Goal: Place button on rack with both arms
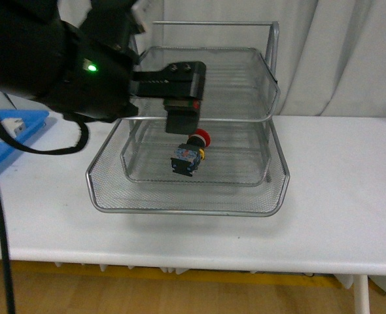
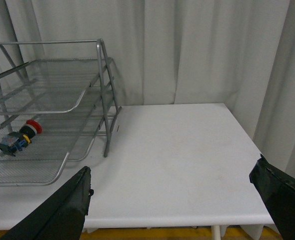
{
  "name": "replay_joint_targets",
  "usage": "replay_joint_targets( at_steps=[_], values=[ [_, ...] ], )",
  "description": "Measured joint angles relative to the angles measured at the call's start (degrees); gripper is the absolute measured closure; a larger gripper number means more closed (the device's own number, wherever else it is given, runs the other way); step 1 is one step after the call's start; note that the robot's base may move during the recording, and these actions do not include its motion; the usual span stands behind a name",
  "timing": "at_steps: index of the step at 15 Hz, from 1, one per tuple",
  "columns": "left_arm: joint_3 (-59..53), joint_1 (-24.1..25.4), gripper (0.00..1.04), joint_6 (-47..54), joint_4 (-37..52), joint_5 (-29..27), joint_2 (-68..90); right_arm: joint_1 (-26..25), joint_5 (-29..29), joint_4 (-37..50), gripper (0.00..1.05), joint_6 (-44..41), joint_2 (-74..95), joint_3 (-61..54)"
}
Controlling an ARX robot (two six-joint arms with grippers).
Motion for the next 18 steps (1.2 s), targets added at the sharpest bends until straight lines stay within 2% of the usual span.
replay_joint_targets(
  at_steps=[3,4,5,6,7,8,9,11,13,15,17,18],
  values=[
    [-10.08,2.95,0.07,2.23,-0.55,-0.46,-16.79,0.00,-0.02,0.00,0.07,0.02,0.00,0.00],
    [-14.19,3.19,0.11,2.36,7.08,-4.26,-20.74,0.00,-0.02,0.00,0.07,0.02,0.00,0.00],
    [-19.19,4.00,0.20,2.45,17.22,-11.50,-24.04,0.00,-0.02,0.02,0.07,0.00,0.00,0.00],
    [-24.59,5.49,0.29,2.51,24.15,-16.09,-28.09,0.00,-0.02,0.00,0.07,0.00,0.00,0.00],
    [-30.21,8.74,0.39,2.51,27.41,-17.05,-33.62,0.00,0.00,0.00,0.07,0.02,0.00,0.00],
    [-32.83,10.67,0.47,2.49,26.51,-17.03,-37.33,0.00,0.00,0.00,0.07,0.00,0.00,0.00],
    [-36.48,12.13,0.60,2.49,23.78,-16.09,-43.50,0.00,-0.02,0.02,0.07,0.00,0.00,0.00],
    [-40.98,12.63,0.81,2.51,20.06,-13.90,-52.06,0.00,-0.04,0.00,0.07,0.02,0.00,0.00],
    [-44.09,13.16,1.01,2.51,20.00,-13.27,-57.29,0.00,-0.02,0.00,0.07,0.02,0.00,0.00],
    [-47.25,14.88,1.03,2.67,19.71,-12.24,-60.24,0.00,-0.04,0.02,0.07,0.02,0.00,0.00],
    [-50.62,20.52,1.03,2.69,18.38,-6.36,-64.63,0.00,-0.02,0.02,0.07,0.00,0.00,0.00],
    [-51.28,21.05,1.03,2.67,18.01,-6.88,-66.10,0.00,-0.04,0.00,0.07,0.02,0.00,0.00]
  ],
)
